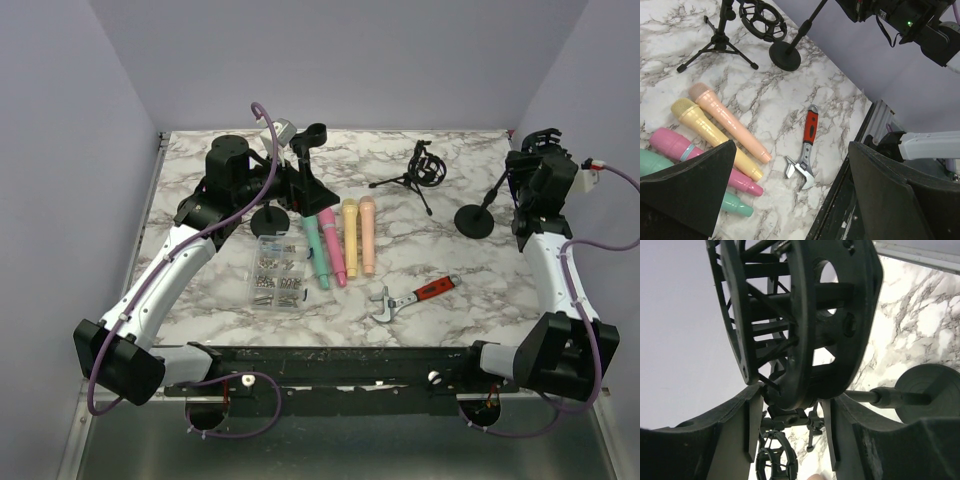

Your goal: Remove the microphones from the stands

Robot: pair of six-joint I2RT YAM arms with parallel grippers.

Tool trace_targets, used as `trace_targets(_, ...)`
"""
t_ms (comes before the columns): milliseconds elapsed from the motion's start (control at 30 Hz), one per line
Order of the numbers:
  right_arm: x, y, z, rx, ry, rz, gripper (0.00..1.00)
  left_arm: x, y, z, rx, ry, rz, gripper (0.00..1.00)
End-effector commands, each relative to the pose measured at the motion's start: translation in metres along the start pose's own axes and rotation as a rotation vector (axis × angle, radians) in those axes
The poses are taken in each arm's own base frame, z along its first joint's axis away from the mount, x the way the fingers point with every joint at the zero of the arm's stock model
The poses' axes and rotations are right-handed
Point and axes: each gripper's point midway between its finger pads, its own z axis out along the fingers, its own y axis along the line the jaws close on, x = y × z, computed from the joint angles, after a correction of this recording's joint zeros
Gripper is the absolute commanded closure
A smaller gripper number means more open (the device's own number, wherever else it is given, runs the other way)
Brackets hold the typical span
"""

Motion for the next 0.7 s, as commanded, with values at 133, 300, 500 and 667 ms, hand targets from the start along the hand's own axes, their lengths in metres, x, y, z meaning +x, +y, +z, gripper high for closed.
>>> trace_targets(133, 0.037, -0.053, 0.01, 0.126, 0.132, -0.129, 0.57, -0.006, -0.01, -0.001, 0.036, -0.007, 0.026, 0.01)
trace_targets(300, 0.045, -0.062, 0.01, 0.135, 0.167, -0.184, 0.67, -0.005, -0.01, 0.0, 0.039, -0.006, 0.024, 0.01)
trace_targets(500, 0.057, -0.088, 0.007, 0.192, 0.199, -0.227, 0.77, -0.006, -0.01, 0.0, 0.04, -0.007, 0.022, 0.01)
trace_targets(667, 0.072, -0.115, 0.002, 0.24, 0.227, -0.243, 0.77, -0.005, -0.01, 0.0, 0.043, -0.006, 0.02, 0.01)
